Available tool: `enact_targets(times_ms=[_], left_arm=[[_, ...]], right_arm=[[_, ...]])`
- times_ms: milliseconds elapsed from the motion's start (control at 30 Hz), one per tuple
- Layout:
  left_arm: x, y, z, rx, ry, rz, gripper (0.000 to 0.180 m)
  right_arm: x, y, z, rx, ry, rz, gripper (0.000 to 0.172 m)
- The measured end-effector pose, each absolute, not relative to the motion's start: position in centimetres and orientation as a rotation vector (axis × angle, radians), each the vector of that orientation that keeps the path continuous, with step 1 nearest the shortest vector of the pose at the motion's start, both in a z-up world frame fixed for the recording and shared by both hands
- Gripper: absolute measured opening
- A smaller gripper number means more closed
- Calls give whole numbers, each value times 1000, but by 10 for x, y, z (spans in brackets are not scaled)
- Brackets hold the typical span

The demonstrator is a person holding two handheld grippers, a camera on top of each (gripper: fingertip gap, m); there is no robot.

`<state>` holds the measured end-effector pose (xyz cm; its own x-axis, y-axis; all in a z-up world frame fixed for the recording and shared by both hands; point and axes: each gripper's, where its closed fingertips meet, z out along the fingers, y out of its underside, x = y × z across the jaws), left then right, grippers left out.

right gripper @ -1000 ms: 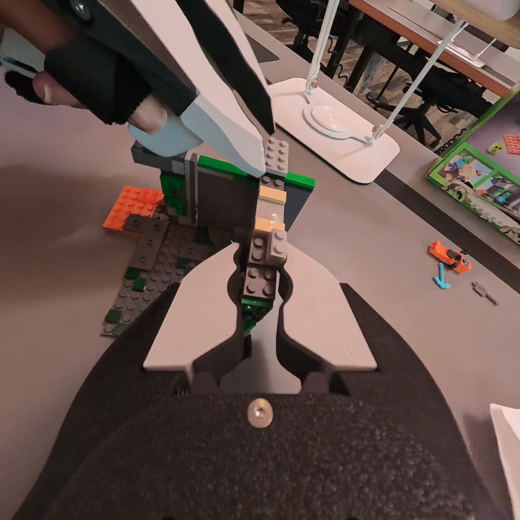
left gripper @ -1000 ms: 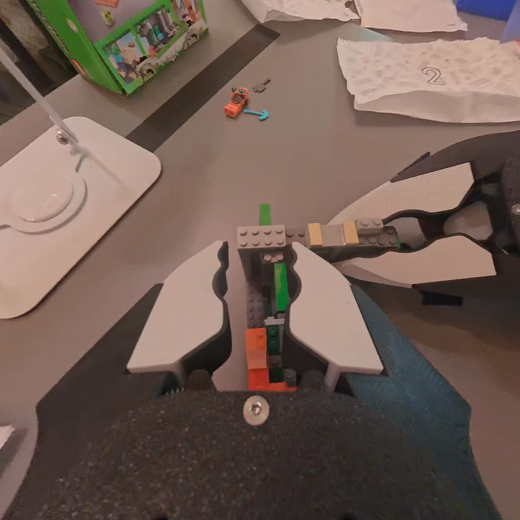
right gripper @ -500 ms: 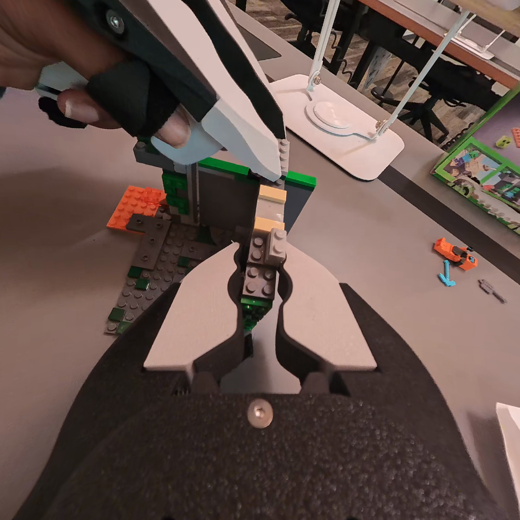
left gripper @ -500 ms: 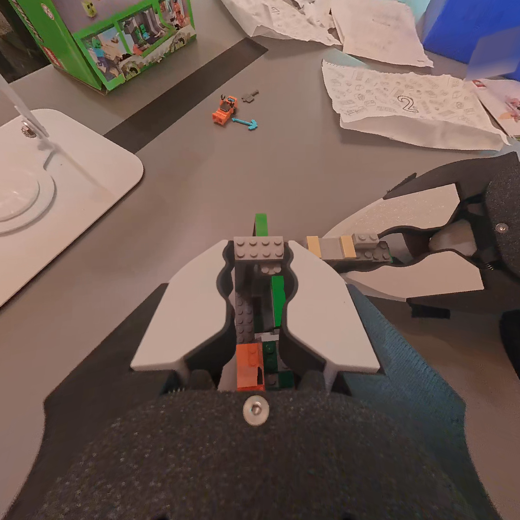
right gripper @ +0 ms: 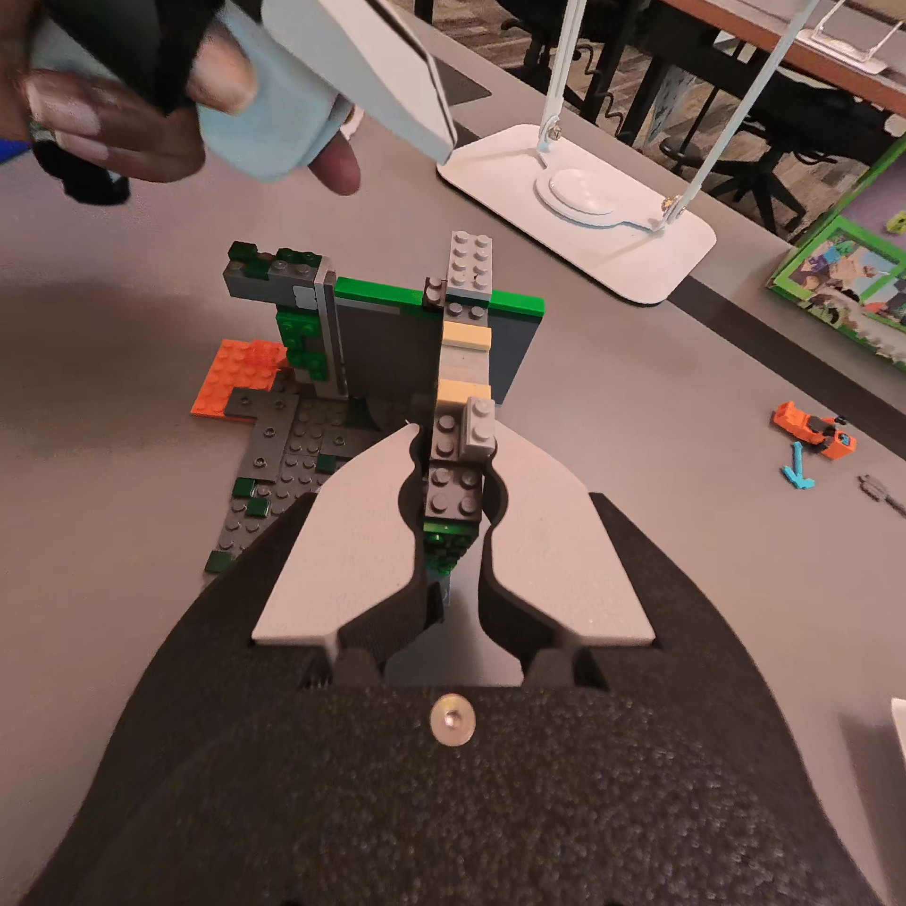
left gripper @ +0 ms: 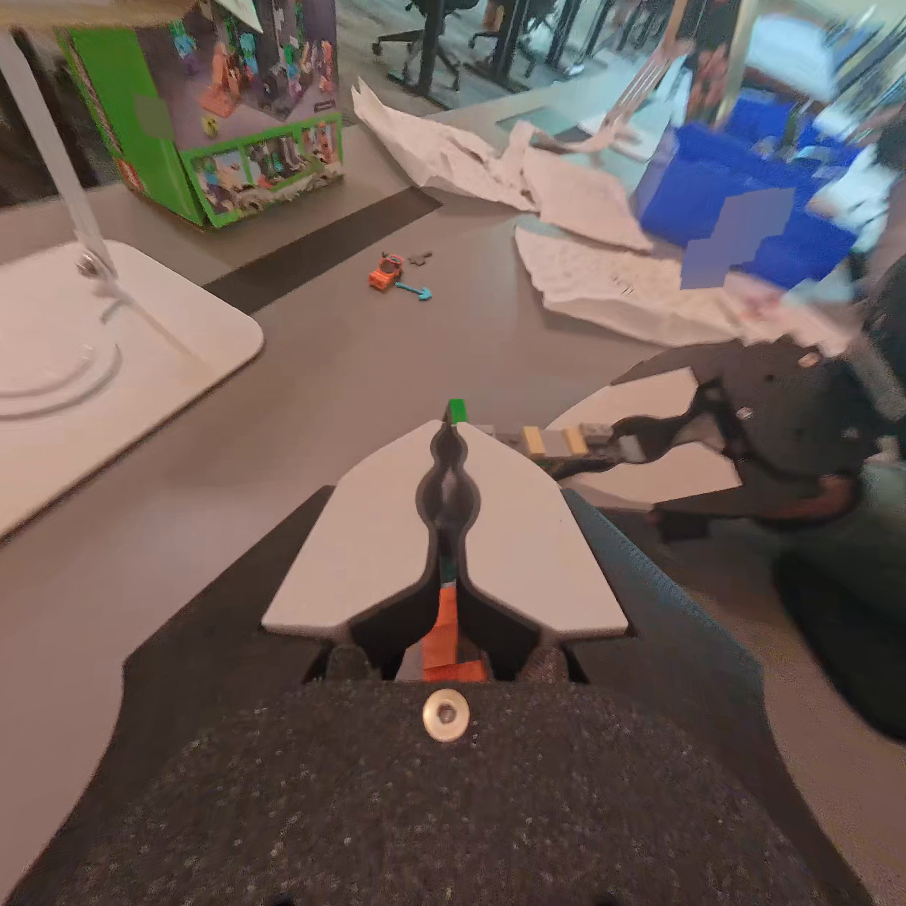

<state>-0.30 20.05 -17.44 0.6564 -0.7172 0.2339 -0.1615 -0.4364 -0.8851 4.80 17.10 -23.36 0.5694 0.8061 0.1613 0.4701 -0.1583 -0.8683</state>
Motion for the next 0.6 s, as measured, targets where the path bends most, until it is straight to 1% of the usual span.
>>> enact_targets(times_ms=[67,133,367,467,600], left_arm=[[0,198,-178,-1905,815,-626,0],[5,194,-183,-1883,972,-544,15],[8,167,-184,-1716,1603,-416,22],[1,154,-196,-1703,1859,-367,24],[-7,145,-209,-1697,2062,-316,26]], right_arm=[[48,170,-234,-1796,-1056,420,19],[46,168,-233,-1773,-1087,432,19],[39,155,-233,-1658,-1264,556,19],[37,147,-233,-1593,-1345,614,20],[35,135,-233,-1546,-1414,692,20]])
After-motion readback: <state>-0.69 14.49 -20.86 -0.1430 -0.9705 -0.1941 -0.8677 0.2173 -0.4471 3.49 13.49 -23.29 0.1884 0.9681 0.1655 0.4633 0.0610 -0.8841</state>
